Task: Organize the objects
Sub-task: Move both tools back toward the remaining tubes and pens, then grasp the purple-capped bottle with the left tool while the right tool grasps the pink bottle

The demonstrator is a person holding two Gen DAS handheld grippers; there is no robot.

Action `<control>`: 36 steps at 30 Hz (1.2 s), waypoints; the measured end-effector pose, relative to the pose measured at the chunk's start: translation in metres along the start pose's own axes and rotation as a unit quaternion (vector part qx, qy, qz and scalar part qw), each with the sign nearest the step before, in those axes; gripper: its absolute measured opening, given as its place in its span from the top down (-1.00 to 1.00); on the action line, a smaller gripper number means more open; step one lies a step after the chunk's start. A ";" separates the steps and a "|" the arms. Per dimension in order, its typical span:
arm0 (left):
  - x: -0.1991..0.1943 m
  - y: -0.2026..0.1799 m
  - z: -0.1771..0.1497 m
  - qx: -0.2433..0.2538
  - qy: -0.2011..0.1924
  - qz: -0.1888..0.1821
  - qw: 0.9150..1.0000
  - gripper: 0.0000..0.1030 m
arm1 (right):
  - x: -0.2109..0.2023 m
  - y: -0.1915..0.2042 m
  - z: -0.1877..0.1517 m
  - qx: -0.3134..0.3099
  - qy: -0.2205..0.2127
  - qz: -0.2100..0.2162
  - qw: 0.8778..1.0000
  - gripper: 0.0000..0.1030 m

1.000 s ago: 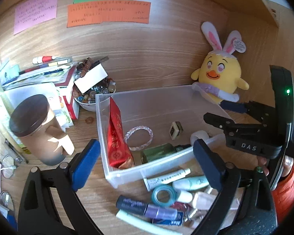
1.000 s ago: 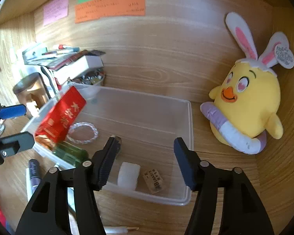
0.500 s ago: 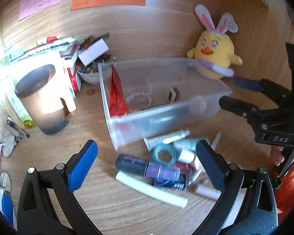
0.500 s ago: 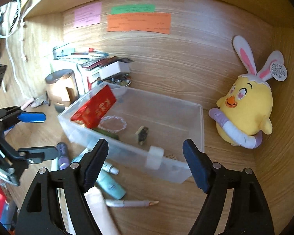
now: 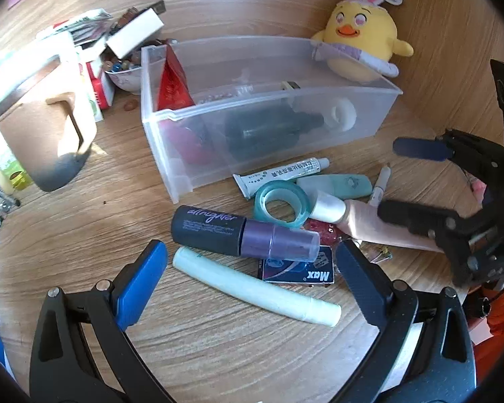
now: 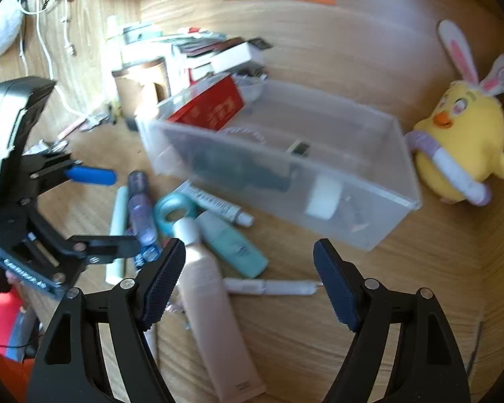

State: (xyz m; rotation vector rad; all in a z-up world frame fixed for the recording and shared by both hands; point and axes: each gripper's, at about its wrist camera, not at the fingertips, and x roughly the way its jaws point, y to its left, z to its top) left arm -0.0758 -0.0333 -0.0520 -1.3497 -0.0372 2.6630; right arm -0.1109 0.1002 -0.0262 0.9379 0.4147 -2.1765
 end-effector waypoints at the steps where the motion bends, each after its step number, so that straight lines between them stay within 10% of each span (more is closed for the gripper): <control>1: 0.003 0.001 0.001 0.000 0.002 -0.003 1.000 -0.97 | 0.002 0.000 -0.001 0.002 0.007 0.012 1.000 -0.46; 16: -0.003 -0.004 0.002 0.036 -0.036 0.006 0.999 -0.76 | 0.019 0.025 0.000 -0.030 0.040 0.055 0.997 0.33; 36: -0.028 0.018 0.004 -0.023 -0.095 0.028 0.995 -0.76 | 0.026 0.020 0.007 -0.016 0.028 0.046 0.998 0.47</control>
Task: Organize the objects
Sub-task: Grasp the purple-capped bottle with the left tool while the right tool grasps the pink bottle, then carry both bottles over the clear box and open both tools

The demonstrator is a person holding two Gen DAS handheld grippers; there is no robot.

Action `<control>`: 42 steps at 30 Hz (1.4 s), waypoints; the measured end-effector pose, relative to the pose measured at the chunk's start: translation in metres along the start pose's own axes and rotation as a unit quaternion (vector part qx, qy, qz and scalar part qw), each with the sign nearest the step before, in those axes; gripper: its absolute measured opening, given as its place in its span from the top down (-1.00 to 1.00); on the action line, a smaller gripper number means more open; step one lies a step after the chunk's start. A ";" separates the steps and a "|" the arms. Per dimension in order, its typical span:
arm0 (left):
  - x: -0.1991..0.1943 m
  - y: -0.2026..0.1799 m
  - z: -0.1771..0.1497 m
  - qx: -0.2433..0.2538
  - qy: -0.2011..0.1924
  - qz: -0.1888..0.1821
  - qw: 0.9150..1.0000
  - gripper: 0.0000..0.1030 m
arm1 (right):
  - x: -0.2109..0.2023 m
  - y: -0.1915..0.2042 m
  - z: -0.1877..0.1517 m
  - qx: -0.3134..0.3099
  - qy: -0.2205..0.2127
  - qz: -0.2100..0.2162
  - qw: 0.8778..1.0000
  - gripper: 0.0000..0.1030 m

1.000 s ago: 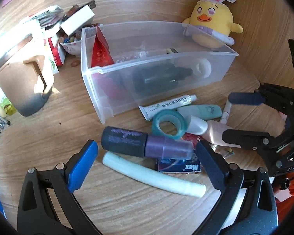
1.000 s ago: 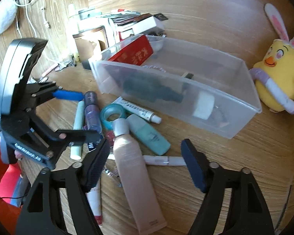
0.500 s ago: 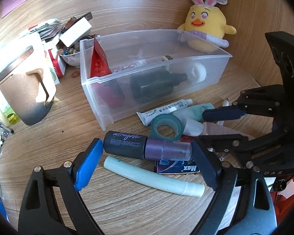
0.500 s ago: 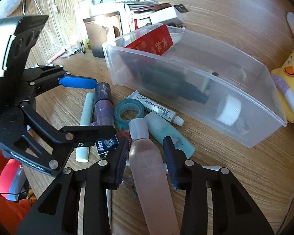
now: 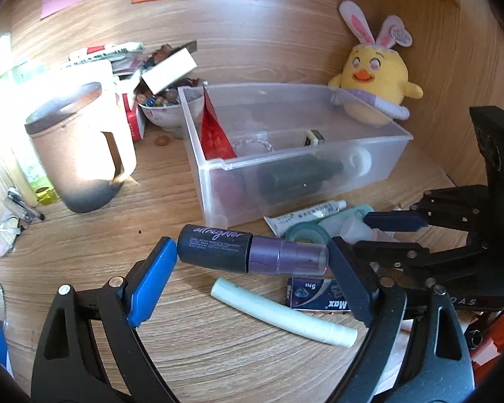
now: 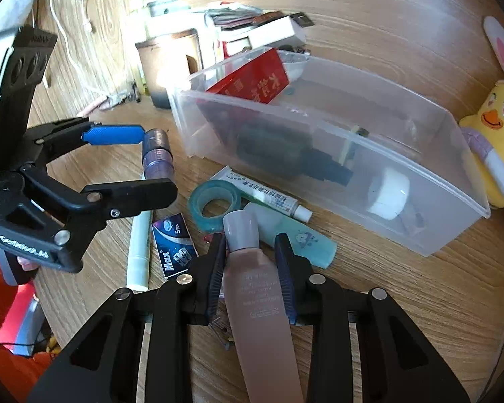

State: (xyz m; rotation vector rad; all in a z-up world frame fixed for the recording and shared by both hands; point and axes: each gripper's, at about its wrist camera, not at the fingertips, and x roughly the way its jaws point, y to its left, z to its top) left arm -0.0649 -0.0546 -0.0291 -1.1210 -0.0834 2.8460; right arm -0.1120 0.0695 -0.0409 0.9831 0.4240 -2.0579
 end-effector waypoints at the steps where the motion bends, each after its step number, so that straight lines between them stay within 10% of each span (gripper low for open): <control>1: -0.003 -0.001 0.001 -0.002 -0.003 0.001 1.000 -0.76 | -0.003 -0.002 0.000 0.005 -0.005 0.000 1.000 0.47; 25: -0.027 -0.026 0.050 0.010 -0.072 0.032 0.997 -0.76 | -0.075 -0.055 0.017 0.084 -0.131 -0.033 0.987 0.64; 42: 0.025 -0.024 0.086 -0.008 -0.025 0.025 0.999 -0.76 | -0.101 -0.081 0.050 0.087 -0.175 -0.087 0.977 0.64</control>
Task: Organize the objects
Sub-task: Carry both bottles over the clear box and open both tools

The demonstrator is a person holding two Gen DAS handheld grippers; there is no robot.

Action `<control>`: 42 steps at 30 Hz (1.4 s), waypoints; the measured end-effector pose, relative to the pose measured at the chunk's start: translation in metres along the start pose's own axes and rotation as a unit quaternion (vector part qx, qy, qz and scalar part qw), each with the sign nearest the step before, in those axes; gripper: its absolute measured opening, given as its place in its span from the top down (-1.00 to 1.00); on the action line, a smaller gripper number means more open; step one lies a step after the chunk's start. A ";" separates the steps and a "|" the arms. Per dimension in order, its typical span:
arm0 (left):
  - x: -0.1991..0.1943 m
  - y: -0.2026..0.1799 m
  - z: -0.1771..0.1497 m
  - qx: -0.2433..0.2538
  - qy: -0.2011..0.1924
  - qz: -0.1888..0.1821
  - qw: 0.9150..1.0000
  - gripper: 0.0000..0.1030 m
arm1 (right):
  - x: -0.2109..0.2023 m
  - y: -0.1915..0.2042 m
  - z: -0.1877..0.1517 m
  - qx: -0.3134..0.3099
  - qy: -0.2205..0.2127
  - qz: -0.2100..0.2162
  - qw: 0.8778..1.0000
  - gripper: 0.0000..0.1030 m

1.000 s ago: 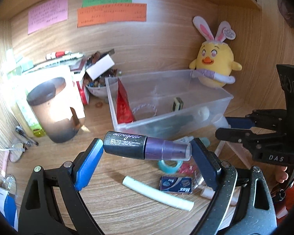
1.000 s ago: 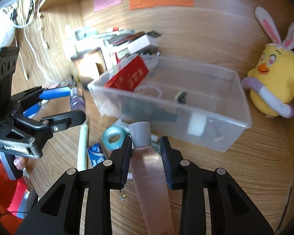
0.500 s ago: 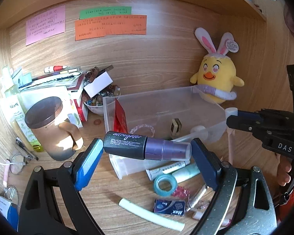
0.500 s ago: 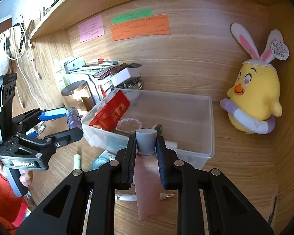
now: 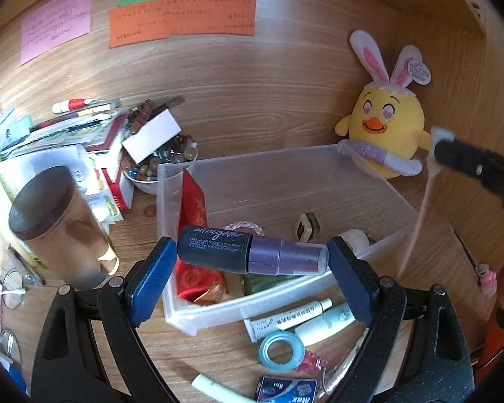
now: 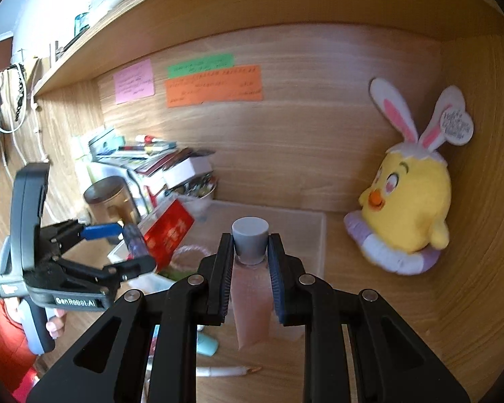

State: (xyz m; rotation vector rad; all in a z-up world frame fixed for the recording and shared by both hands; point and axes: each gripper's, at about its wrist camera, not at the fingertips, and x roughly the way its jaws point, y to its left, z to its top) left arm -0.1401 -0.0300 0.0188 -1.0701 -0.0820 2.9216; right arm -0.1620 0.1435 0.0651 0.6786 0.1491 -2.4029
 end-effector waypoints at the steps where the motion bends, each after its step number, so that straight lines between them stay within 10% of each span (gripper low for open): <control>1: 0.003 -0.001 0.001 0.001 0.002 0.000 1.000 -0.76 | 0.001 -0.001 0.003 -0.002 -0.001 -0.004 1.000 0.64; 28: 0.029 -0.003 0.000 0.004 0.024 -0.020 1.000 -0.84 | 0.149 0.012 0.026 -0.120 0.178 -0.005 0.977 0.64; 42: 0.009 0.006 0.003 -0.003 -0.001 -0.011 1.000 -0.87 | 0.141 0.022 0.024 -0.113 0.181 0.010 0.977 0.39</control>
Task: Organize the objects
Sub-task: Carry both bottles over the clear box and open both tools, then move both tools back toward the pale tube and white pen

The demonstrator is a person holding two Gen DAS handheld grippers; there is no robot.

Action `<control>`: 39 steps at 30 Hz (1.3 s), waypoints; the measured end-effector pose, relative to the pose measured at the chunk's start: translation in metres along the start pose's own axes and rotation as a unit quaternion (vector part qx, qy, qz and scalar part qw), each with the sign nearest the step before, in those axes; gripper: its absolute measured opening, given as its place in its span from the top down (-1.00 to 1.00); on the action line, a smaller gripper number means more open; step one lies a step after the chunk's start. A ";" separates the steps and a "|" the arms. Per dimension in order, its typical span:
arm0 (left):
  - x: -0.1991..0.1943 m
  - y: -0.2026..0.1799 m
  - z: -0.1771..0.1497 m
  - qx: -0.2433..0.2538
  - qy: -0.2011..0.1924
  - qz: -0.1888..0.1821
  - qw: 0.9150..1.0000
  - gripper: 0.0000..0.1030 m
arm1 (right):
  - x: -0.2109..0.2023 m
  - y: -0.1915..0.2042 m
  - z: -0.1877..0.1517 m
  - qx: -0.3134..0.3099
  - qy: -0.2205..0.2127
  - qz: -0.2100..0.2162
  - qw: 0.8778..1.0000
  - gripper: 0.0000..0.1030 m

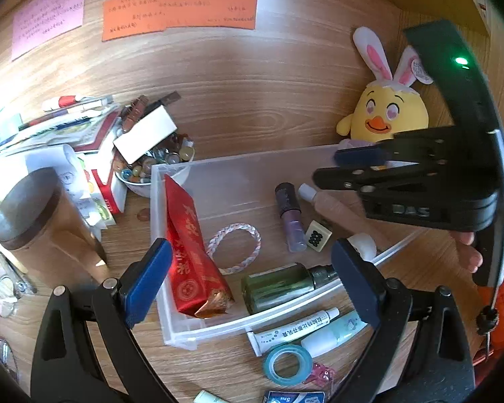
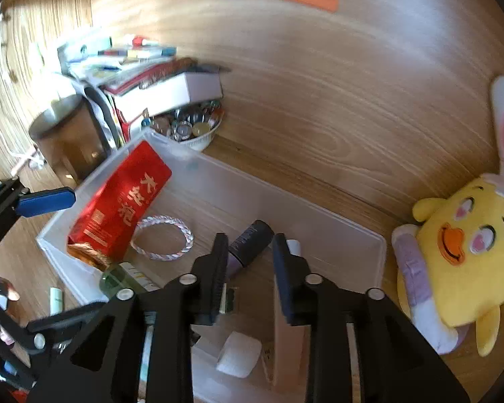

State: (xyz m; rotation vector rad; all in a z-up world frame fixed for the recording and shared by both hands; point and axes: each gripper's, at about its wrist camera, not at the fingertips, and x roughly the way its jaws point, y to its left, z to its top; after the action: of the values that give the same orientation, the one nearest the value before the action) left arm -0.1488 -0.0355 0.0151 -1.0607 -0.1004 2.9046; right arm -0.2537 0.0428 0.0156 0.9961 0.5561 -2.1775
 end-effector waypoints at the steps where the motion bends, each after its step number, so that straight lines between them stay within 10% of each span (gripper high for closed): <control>1: -0.002 0.000 0.001 -0.001 -0.001 0.000 1.000 -0.88 | -0.005 -0.001 -0.002 0.006 -0.006 0.001 1.000 0.29; 18: -0.044 0.006 -0.055 0.016 0.035 0.030 0.999 -0.97 | -0.091 0.016 -0.067 0.033 -0.097 0.036 0.994 -0.20; 39: -0.042 -0.007 -0.132 0.029 0.112 0.072 0.991 -0.97 | -0.025 0.064 -0.136 -0.033 0.033 0.130 0.990 -0.27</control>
State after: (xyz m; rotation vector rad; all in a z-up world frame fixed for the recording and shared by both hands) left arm -0.0315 -0.0253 -0.0580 -1.4299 0.0701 2.8643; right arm -0.1288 0.0919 -0.0553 1.0452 0.4960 -1.8918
